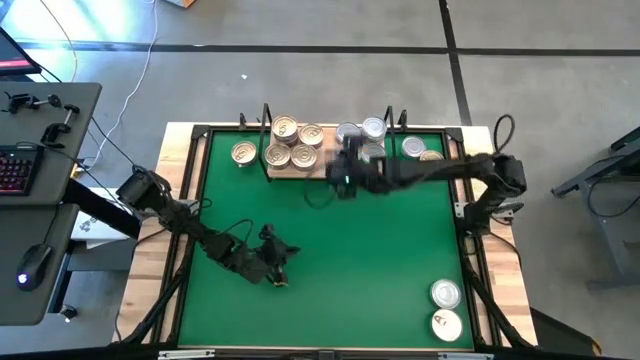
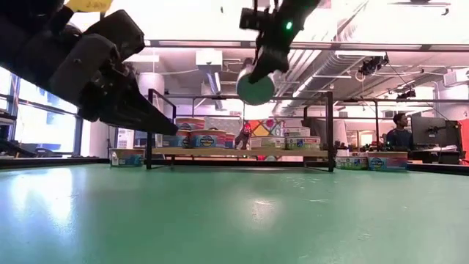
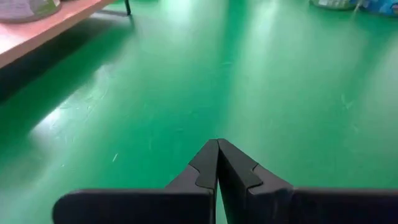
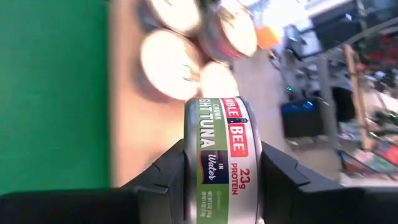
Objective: Stack canned seafood by type on shelf
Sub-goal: Stack the green white tuna can on top of the other green white tuna can on the shelf
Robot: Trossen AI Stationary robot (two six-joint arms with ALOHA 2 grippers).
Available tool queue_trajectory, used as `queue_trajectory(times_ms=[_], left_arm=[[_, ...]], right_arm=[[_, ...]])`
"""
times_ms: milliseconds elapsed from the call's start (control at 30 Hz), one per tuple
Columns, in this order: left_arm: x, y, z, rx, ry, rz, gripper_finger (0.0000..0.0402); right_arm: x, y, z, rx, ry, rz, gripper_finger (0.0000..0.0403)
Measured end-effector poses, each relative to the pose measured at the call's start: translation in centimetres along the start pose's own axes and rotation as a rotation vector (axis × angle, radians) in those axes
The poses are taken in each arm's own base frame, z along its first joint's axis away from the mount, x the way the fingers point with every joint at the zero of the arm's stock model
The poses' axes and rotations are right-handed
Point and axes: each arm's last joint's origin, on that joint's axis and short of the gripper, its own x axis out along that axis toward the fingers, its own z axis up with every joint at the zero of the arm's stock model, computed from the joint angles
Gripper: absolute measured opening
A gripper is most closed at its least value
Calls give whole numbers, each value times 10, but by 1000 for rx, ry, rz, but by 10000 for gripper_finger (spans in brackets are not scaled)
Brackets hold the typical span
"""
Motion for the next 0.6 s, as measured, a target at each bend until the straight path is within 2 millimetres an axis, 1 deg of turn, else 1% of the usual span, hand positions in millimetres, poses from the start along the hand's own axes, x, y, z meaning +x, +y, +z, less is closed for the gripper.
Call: queue_trajectory(times_ms=[167,267,367,433,533,600], left_arm=[[-1,3,-3,23,-14,2,0],[0,4,-3,33,-22,24,0],[0,4,-2,40,-26,30,0],[0,5,-2,41,-26,31,0],[0,5,-2,40,-26,32,0],[0,5,-2,40,-26,32,0]], right_arm=[[51,-37,-18,8,61,-103,127],[82,-52,-30,-5,91,-149,127],[111,-58,-43,-40,126,-157,127],[125,-60,-53,-58,158,-140,127],[141,-64,-67,-55,182,-102,127],[145,-66,-74,-55,202,-92,127]])
